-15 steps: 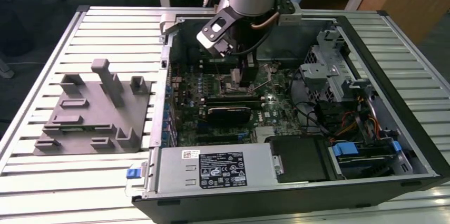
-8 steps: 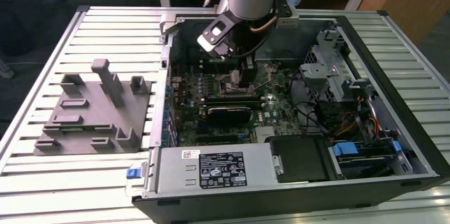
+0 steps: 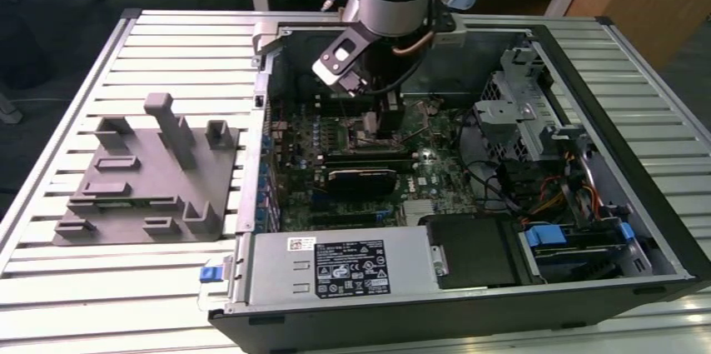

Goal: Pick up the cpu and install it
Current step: 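Place the cpu into insertion slot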

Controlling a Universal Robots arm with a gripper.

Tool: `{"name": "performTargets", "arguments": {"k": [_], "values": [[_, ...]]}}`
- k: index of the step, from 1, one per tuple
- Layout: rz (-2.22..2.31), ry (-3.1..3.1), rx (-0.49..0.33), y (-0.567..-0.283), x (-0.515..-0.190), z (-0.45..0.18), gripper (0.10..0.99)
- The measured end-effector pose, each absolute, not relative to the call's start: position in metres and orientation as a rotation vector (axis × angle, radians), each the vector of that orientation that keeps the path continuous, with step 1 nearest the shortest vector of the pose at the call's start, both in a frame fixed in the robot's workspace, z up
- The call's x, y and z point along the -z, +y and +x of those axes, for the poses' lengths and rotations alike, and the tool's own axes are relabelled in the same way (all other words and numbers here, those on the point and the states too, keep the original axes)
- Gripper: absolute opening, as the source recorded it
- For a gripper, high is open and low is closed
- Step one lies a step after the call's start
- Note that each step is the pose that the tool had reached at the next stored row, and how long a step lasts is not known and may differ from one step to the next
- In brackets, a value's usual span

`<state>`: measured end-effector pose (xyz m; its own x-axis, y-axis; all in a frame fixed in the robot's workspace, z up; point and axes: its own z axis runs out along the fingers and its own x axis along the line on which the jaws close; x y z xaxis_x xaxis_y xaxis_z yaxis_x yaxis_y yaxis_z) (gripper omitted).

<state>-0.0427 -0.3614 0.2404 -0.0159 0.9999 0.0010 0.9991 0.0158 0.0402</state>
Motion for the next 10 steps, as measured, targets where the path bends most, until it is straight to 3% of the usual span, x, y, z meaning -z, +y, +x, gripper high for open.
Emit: {"name": "performTargets", "arguments": {"k": [10], "values": [[2.172,2.232,-0.046,-0.351,-0.224,-0.046,0.541]]}}
